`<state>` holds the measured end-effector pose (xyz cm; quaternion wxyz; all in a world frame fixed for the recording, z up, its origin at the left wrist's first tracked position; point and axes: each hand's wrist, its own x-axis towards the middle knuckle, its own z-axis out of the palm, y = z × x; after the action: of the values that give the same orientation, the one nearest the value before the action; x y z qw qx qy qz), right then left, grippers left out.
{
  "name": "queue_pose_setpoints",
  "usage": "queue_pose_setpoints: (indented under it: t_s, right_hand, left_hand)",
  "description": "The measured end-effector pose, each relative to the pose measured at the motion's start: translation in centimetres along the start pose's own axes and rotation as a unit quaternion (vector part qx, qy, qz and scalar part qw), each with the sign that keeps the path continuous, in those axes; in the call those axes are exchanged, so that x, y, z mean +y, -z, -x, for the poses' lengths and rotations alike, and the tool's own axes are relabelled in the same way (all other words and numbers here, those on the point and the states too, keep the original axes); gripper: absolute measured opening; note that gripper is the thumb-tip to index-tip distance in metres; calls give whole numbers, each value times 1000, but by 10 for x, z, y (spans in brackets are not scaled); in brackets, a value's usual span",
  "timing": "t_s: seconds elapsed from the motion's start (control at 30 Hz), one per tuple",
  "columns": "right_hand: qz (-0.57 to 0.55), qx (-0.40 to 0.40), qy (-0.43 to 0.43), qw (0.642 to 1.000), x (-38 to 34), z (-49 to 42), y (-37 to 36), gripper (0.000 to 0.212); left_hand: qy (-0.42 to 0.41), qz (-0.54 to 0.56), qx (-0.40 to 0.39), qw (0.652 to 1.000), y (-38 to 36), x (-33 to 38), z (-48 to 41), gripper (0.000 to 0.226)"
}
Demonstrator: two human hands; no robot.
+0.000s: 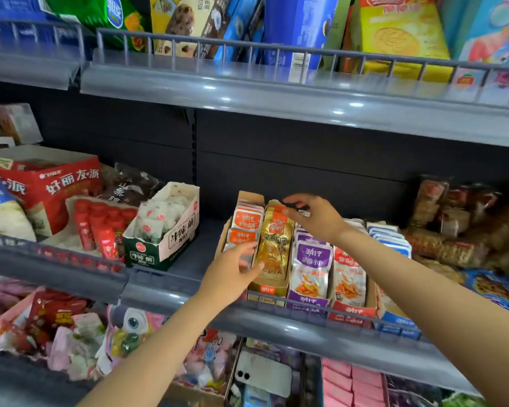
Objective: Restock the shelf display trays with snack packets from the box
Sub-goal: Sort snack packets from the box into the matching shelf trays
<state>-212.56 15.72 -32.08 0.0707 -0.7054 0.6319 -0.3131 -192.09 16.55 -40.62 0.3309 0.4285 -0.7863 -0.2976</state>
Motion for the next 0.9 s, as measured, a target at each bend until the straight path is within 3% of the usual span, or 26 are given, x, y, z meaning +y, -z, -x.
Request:
queue_pose_setpoints:
  t_s: [0.23,0.43,0.57,0.7,0.83,0.9]
  right_hand:
    - [-51,-15,36,998,-31,97,11,45]
    - [-77,-116,18,990,4,208,-40,47]
    - [-74,-185,-42,979,35,282,-93,48]
    - [-72,-263,-117,955,62,339,-142,48]
    - [-101,-328,-217,914,91,379,-189,47]
    - [-116,-348,-280,887,103,396,-211,47]
  left_hand:
    - [-79,-92,20,992,5,18,67,57]
    - [-39,-172,-93,980,-28,-17,146,70]
    - [14,-205,-182,962,-63,-52,192,102]
    - [106,-171,-303,931,-98,-81,228,80]
    - [155,-146,-358,909,-132,-103,252,49]
    - [172,-164,-381,894,-149,-115,263,56]
